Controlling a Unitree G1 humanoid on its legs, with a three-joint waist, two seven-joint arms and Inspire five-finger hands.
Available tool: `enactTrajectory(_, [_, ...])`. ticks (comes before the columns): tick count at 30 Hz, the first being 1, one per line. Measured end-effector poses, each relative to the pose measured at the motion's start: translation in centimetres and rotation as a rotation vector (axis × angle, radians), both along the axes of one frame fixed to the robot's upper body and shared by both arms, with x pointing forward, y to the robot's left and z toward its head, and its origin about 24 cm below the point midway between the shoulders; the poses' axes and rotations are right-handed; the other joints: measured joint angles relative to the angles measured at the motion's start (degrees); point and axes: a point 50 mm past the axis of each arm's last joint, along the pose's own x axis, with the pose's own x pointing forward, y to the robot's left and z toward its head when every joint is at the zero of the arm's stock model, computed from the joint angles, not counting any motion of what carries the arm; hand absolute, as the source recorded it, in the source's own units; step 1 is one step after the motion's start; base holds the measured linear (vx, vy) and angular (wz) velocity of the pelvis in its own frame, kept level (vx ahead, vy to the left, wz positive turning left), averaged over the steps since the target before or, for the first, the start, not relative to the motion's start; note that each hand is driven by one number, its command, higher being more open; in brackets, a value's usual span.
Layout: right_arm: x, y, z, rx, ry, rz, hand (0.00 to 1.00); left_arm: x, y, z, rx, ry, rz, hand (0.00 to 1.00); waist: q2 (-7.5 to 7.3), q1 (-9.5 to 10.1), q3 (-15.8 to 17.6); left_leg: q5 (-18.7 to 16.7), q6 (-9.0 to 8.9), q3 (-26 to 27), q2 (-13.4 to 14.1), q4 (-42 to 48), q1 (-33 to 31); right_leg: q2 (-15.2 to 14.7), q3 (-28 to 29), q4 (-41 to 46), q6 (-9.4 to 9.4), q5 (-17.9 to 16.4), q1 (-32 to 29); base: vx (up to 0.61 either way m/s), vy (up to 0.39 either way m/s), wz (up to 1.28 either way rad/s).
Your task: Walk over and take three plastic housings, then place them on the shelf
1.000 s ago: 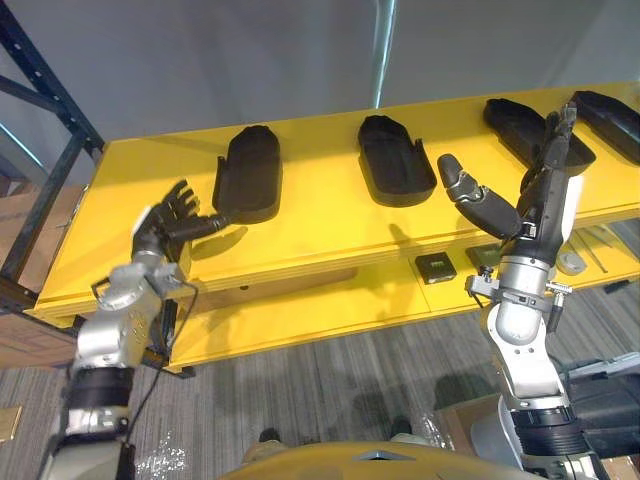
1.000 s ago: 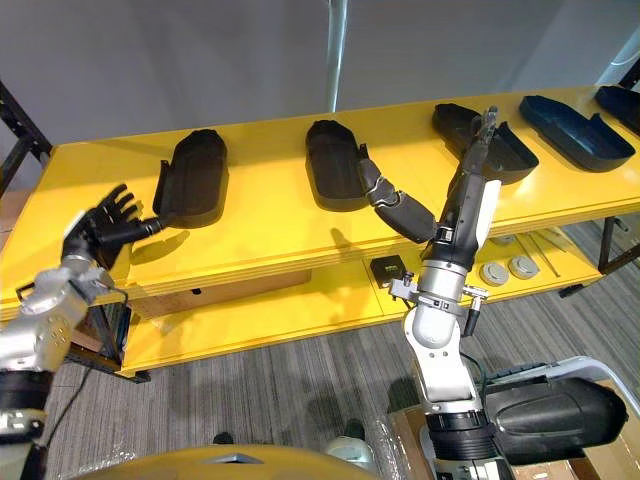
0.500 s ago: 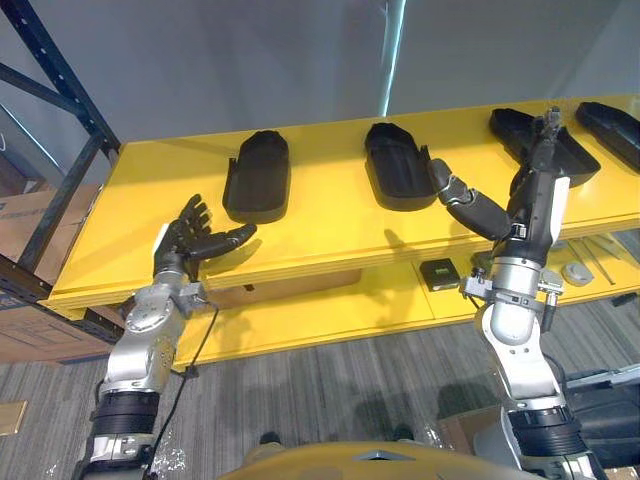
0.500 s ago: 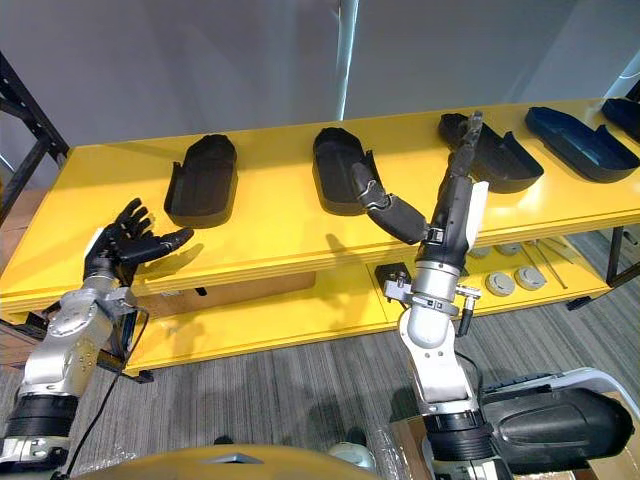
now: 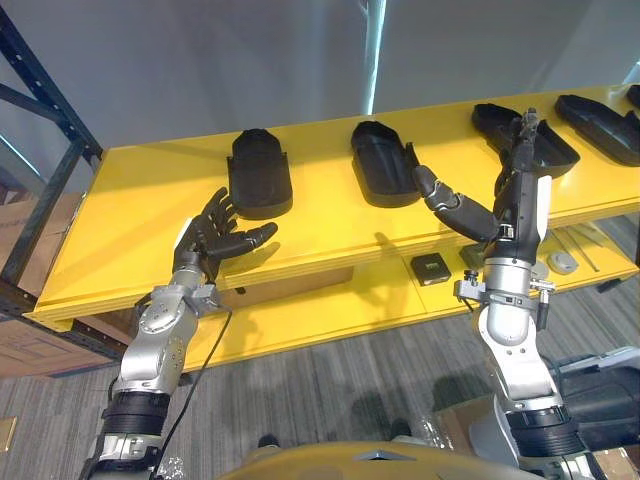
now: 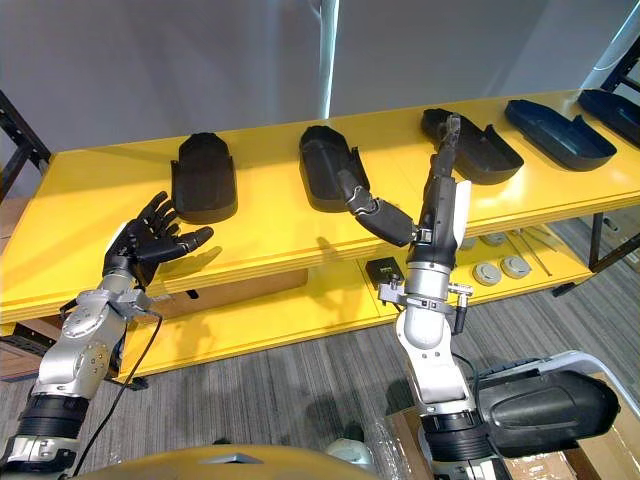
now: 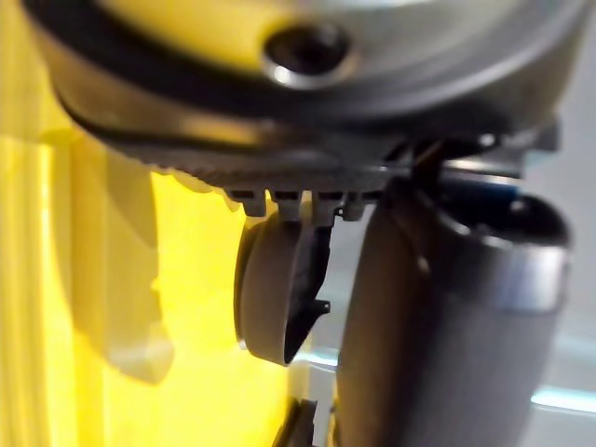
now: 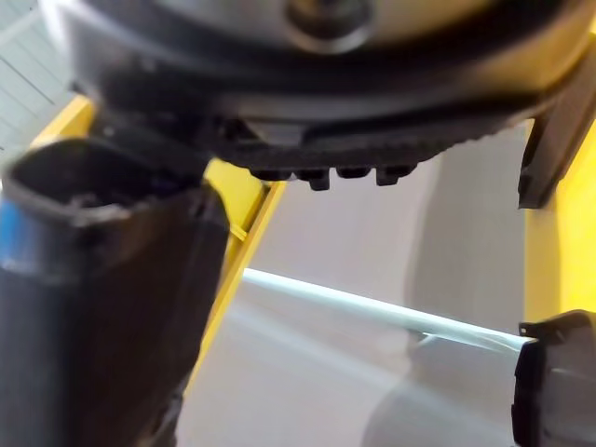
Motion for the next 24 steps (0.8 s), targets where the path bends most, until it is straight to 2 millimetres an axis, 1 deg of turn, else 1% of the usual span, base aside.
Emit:
enactTrajectory(8, [0.0,0.1,-0.1,-0.006,0.007,0.013,1.0,0.0,-0.5,-0.3,-0.013,0.003,0.005,1.0,-0.79,-0.02,-0.64,0.06,0.04,0.14,-0.01,-0.01,0.0,0.0,0.23,0.0,0.02,0.11,-0.15,0.0,0.002,-0.01])
enactTrajectory(10, [0.1,0.1,-0.1,-0.009,0.01,0.016,1.0,0.0,-0.3,-0.3,0.007,0.009,0.048,1.0,-0.79,-0.01,-0.64,0.13,0.07,0.1,-0.01,-0.01,-0.02,0.0,0.18,0.0,0.02,0.11,-0.13,0.0,0.0,0.0])
enactTrajectory(12, [0.1,0.0,-0.2,-0.006,0.017,0.021,1.0,-0.1,0.3,-0.3,0.102,0.016,0.136,1.0,-0.75,-0.04,-0.66,0.19,0.07,0.04,-0.01,-0.01,-0.02,0.0,0.1,0.0,0.02,0.12,-0.09,0.0,0.0,0.0])
enactTrajectory(14, [0.0,0.0,-0.3,0.004,0.026,0.035,1.0,-0.1,0.7,-0.1,0.146,0.008,0.186,1.0,-0.75,-0.03,-0.66,0.23,0.07,-0.12,0.0,-0.02,-0.04,0.0,-0.03,0.0,0.02,0.12,0.0,0.0,0.003,0.04])
enactTrajectory(16, [-0.3,-0.1,-0.9,0.012,0.058,0.055,1.0,-0.4,1.8,0.6,0.185,-0.035,0.303,1.0,-0.75,0.11,-0.67,0.33,0.1,-0.76,0.01,-0.02,-0.15,-0.01,-0.59,0.0,-0.01,0.1,0.35,-0.01,0.003,0.13])
enactTrajectory(18, [-0.5,-0.1,-1.4,0.016,0.085,0.07,1.0,-1.4,2.5,1.3,0.151,-0.082,0.398,1.0,-0.75,0.14,-0.67,0.36,0.1,-1.0,0.01,-0.02,-0.36,-0.01,-0.77,-0.01,-0.02,0.09,0.31,0.0,0.003,0.07])
enactTrajectory(19, [-0.8,-0.2,-1.8,0.046,0.106,0.084,1.0,-2.6,2.8,2.0,0.125,-0.135,0.461,1.0,-0.75,0.21,-0.67,0.36,0.1,-1.18,0.01,-0.02,-0.45,-0.01,-0.86,-0.02,-0.06,0.05,0.32,0.0,0.008,0.08])
enactTrajectory(20, [-1.0,-0.5,-2.3,0.08,0.128,0.098,1.0,-3.7,2.8,2.6,0.101,-0.188,0.505,1.0,-0.75,0.44,-0.67,0.36,0.1,-1.35,0.02,-0.02,-0.59,-0.01,-0.99,-0.03,-0.09,0.01,0.32,0.0,0.008,0.07])
enactTrajectory(21, [-1.1,-0.7,-2.4,0.088,0.139,0.101,1.0,-4.3,2.6,2.8,0.089,-0.215,0.521,1.0,-0.73,0.6,-0.68,0.37,0.1,-1.39,0.01,-0.02,-0.69,-0.01,-1.03,-0.05,-0.09,0.01,0.28,-0.01,0.009,0.07])
enactTrajectory(22, [-1.2,-1.0,-2.6,0.099,0.159,0.112,1.0,-5.1,2.3,3.3,0.067,-0.262,0.54,1.0,-0.7,1.16,-0.7,0.44,0.1,-1.51,0.01,-0.02,-0.76,-0.01,-1.14,-0.06,-0.1,0.01,0.27,-0.02,0.006,0.04])
enactTrajectory(23, [-1.1,-1.3,-2.7,0.102,0.17,0.125,1.0,-5.6,2.0,3.5,0.047,-0.292,0.553,1.0,-0.65,1.69,-0.74,0.53,0.11,-1.59,0.03,-0.03,-0.76,-0.01,-1.22,-0.06,-0.1,0.01,0.34,-0.02,0.005,0.06])
enactTrajectory(24, [-1.1,-1.3,-2.7,0.108,0.175,0.14,1.0,-5.8,1.9,3.5,0.038,-0.303,0.559,1.0,-0.59,1.76,-0.78,0.59,0.12,-1.73,0.03,-0.03,-0.8,-0.01,-1.38,-0.06,-0.1,0.01,0.4,-0.03,0.003,0.05])
